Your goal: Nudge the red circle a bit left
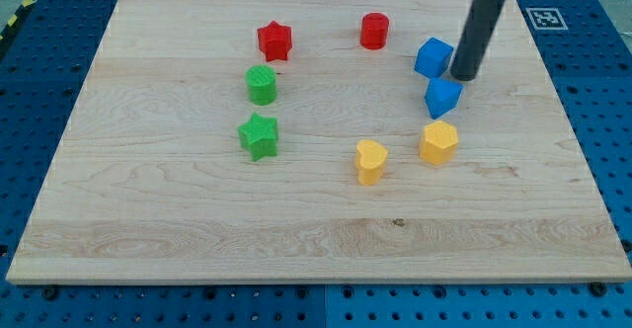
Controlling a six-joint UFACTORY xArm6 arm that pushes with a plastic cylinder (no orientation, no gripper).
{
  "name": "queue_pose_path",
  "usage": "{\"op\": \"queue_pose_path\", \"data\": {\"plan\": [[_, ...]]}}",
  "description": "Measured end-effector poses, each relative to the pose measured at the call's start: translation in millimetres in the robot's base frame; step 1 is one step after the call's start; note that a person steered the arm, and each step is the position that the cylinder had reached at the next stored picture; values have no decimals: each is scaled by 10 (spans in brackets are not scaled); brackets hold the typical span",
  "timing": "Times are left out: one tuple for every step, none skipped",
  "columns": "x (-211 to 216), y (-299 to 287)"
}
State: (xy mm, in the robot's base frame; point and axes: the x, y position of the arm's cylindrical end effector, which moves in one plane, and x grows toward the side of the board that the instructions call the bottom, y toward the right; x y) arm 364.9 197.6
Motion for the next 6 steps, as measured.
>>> {"op": "queue_pose_path", "data": {"plan": [[-271, 382], [-846, 266], [-1075, -233], [-1030, -650], [-1009, -1037], [-1009, -1249]]}}
